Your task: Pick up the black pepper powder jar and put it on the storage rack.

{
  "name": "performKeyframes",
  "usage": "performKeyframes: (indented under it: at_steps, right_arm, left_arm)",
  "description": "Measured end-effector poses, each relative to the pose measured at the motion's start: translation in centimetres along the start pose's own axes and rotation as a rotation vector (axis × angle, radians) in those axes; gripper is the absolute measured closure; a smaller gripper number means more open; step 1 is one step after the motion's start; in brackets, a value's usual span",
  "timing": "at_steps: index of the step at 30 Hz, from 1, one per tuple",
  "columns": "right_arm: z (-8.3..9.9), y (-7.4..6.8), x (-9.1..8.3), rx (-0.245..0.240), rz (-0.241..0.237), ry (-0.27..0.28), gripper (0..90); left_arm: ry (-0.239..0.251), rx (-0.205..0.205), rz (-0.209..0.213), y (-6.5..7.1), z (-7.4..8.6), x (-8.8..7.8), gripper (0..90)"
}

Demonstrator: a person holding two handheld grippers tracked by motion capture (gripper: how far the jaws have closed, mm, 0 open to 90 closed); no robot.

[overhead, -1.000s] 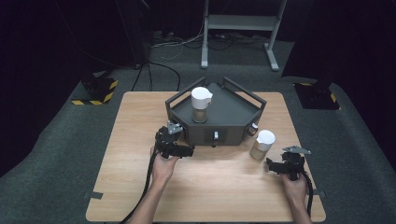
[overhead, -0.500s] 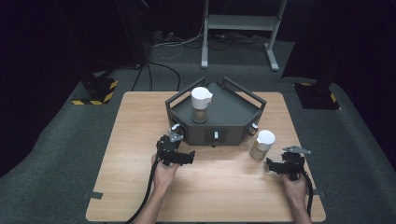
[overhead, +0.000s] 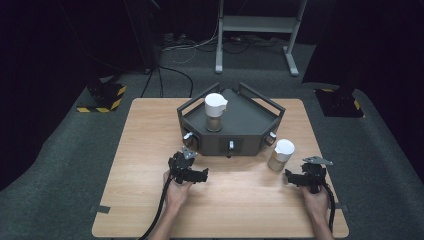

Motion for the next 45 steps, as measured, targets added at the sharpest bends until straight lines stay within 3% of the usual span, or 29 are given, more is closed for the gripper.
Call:
performKeyframes:
  at_steps: [14, 24, 45]
  right_arm:
    - [0.0, 0.0, 0.0, 0.001, 0.0, 0.0, 4.8]
    - [0.0, 0.0, 0.0, 0.002, 0.0, 0.001, 4.8]
    - [0.0, 0.0, 0.0, 0.005, 0.004, -0.002, 3.4]
  left_arm:
    - [-0.043, 0.01, -0.046, 0.0, 1.4, 1.5, 3.8]
    - [0.029, -0.015, -0.061, 0.2, 2.8, 1.8, 2.7]
    - [0.03, -0.013, -0.061, 0.2, 2.8, 1.8, 2.7]
Point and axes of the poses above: each handheld gripper's, and its own axes: x roughly forward along the jaws, z roughly out of its underside, y roughly to its right, the point moved 6 cm from there along x, roughly forward along the jaws, and after that the axes turned 5 degrees about -x, right-handed, at the moved point
